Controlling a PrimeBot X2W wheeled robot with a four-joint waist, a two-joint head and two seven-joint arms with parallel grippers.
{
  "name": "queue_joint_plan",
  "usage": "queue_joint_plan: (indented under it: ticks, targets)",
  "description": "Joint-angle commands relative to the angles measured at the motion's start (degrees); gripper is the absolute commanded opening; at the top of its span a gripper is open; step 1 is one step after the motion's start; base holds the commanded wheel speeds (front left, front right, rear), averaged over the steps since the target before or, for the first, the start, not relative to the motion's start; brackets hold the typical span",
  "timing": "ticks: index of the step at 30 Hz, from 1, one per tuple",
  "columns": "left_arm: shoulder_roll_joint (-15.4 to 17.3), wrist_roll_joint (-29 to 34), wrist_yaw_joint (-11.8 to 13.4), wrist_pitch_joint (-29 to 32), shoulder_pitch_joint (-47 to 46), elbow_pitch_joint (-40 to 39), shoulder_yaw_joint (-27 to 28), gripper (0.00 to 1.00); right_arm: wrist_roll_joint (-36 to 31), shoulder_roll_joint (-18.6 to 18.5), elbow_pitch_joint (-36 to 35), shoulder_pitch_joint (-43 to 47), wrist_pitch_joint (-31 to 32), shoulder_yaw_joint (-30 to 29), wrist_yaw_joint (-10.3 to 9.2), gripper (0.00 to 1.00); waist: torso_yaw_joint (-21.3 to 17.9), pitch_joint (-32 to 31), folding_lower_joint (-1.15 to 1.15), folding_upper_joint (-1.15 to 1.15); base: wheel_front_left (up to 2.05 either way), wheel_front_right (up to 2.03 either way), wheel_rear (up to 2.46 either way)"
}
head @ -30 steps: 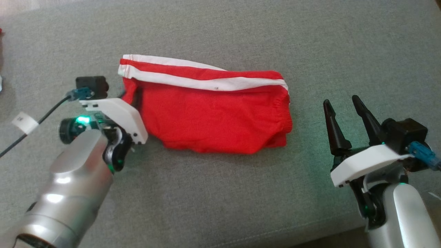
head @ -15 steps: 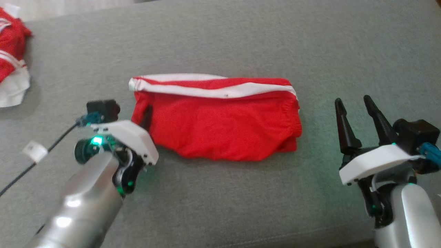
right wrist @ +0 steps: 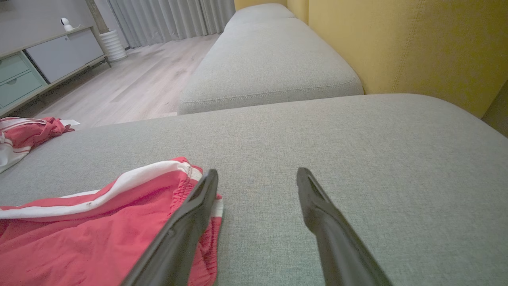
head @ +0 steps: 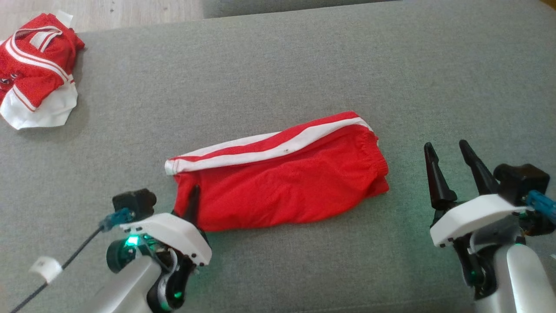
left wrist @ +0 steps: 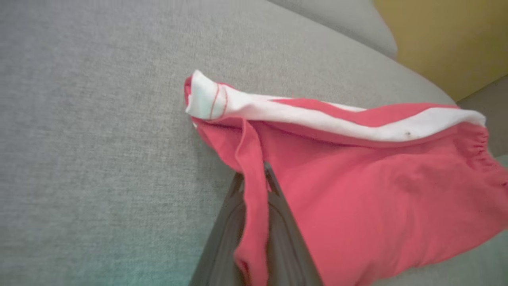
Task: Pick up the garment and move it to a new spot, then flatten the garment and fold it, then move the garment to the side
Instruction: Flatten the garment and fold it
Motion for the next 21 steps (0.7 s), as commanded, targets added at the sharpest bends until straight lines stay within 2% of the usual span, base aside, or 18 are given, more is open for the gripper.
queue_joint_plan:
  ticks: [1, 2, 3, 11, 21]
  targets:
    - [1.39, -0.33, 1.12, -2.69, -0.9, -3.26, 3.32, 0.17, 0.06, -0.25, -1.45, -0.51, 0.22, 0.99, 0.37, 1.0, 0.16, -0.37, 0.0, 0.0, 0.0, 0.0, 0.0]
    - [1.39, 0.06, 1.6, -4.0, -0.62, -3.91, 3.75, 0.65, 0.04, -0.25, -1.21, -0.45, 0.27, 0.87, 0.37, 1.0, 0.28, -0.59, 0.0, 0.0, 0.0, 0.0, 0.0]
    - [1.54, 0.86, 2.18, -5.55, -0.51, -4.35, 4.11, 1.0, 0.01, -0.25, -0.98, -0.4, 0.3, 0.72, 0.37, 1.0, 0.43, -0.85, 0.0, 0.0, 0.0, 0.0, 0.0]
    - [3.07, 6.6, 4.02, -13.25, 0.07, -6.51, 4.61, 1.0, -1.14, -0.25, -0.16, 0.09, 2.02, -0.6, 0.37, 1.0, 2.27, -3.59, 0.0, 0.0, 0.0, 0.0, 0.0]
    - [3.99, 10.29, 7.43, -15.92, 5.48, -12.84, 6.83, 1.0, -2.84, -0.25, 2.65, -1.11, 7.89, -0.19, 0.37, 1.0, 8.31, -6.74, 0.0, 0.0, 0.0, 0.0, 0.0]
